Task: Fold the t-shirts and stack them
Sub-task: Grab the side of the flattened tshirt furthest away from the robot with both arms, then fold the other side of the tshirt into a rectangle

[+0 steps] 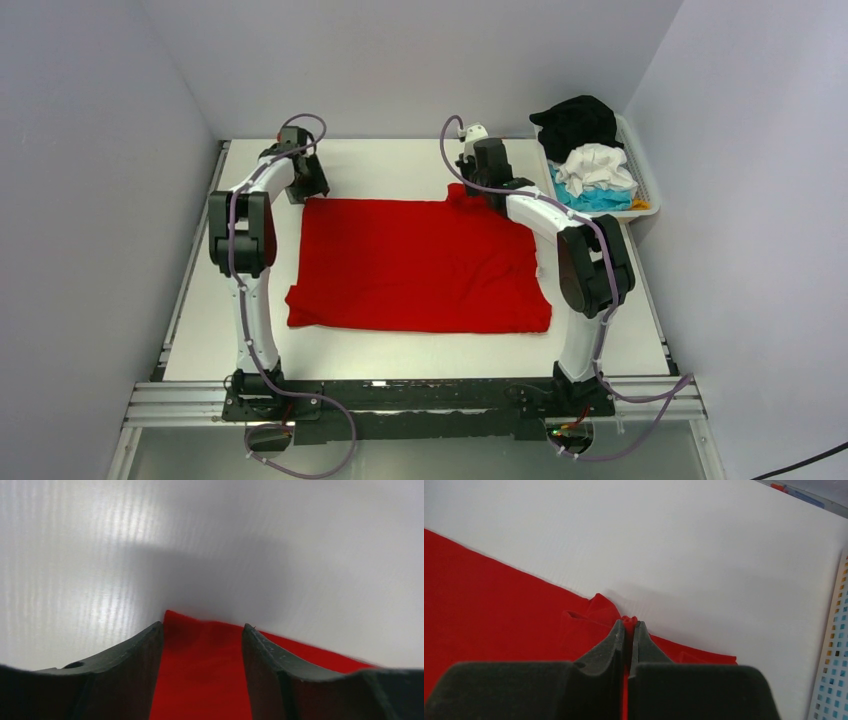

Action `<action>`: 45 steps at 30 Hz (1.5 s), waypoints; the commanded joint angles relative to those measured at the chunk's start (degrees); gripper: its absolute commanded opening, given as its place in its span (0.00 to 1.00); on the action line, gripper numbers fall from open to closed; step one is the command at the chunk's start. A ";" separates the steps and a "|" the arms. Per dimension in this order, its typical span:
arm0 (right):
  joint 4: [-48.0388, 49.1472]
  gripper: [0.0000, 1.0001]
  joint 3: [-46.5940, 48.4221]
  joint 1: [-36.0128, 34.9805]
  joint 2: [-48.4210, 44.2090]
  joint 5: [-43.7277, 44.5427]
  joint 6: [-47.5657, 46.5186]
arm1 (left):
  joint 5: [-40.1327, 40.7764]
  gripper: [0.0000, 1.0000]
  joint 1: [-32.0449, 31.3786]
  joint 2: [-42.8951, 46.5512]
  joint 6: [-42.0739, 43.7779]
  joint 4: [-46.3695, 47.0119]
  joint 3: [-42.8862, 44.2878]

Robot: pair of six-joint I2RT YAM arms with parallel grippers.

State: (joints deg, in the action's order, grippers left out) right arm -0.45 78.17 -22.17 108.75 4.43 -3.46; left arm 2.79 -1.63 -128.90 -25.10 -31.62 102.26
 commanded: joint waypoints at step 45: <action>-18.58 0.00 -21.60 -7.78 -35.41 14.27 5.06 | 4.32 0.00 -11.55 46.06 -0.04 9.99 -44.14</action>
State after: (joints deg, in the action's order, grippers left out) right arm -14.39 58.28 -29.19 77.14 13.69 -2.28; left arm 4.91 -12.64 -88.75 -23.70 -23.90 61.69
